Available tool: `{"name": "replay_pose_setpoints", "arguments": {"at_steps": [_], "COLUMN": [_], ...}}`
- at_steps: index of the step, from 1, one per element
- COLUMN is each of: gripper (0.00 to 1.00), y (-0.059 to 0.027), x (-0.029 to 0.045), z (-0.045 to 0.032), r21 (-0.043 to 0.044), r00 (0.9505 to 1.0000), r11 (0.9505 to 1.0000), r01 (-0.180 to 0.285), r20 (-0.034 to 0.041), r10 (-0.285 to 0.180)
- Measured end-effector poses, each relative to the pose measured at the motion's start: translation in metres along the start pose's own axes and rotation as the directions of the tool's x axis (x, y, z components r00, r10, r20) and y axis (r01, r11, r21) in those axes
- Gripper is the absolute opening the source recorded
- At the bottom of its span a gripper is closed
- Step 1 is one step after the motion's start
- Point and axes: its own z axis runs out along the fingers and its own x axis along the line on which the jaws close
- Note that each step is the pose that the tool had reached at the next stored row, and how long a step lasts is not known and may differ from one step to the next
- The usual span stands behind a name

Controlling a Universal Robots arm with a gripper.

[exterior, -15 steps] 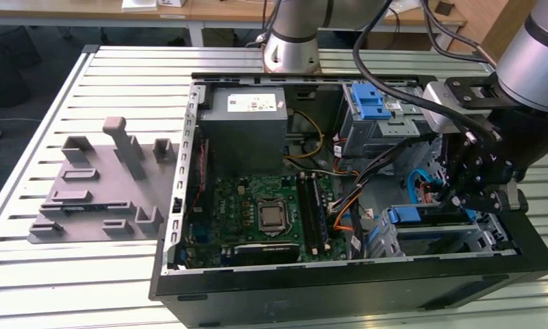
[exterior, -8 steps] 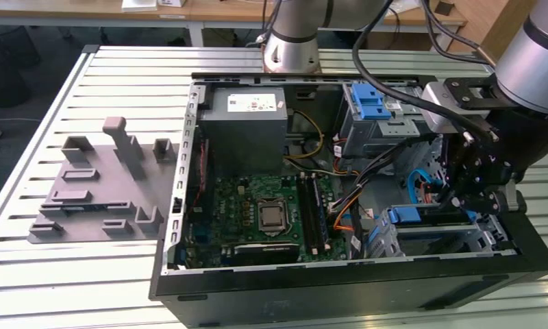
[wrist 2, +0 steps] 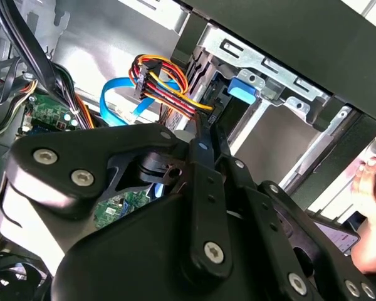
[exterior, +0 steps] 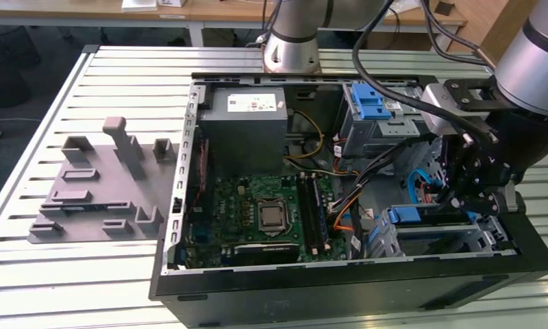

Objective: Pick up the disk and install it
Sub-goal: 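Insert the first disk wire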

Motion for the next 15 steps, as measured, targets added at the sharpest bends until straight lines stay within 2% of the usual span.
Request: {"name": "replay_pose_setpoints", "arguments": {"at_steps": [7,9,10,11,13,15], "gripper": [0.16,0.18,0.18,0.24,0.24,0.24], "y": [-0.0019,-0.0023,-0.0023,-0.0023,-0.0025,-0.0026], "x": [0.0005,0.0008,0.001,0.0011,0.0012,0.0013], "z": [0.0015,0.0019,0.0018,0.0016,0.0001,-0.0022], "r21": [-0.0098,-0.014,-0.0155,-0.0163,-0.017,-0.0173], "r00": [1.0,1.0,0.9999,0.9998,0.9996,0.9995], "r11": [1.0,0.9999,0.9999,0.9999,0.9999,0.9998], "r01": [0.0,0.0,0.0,0.0,-0.001,-0.001], "r20": [0.0008,0.0066,0.0115,0.0176,0.0283,0.0325], "r10": [0.0,0.0,0.0,0.001,0.001,0.001]}}
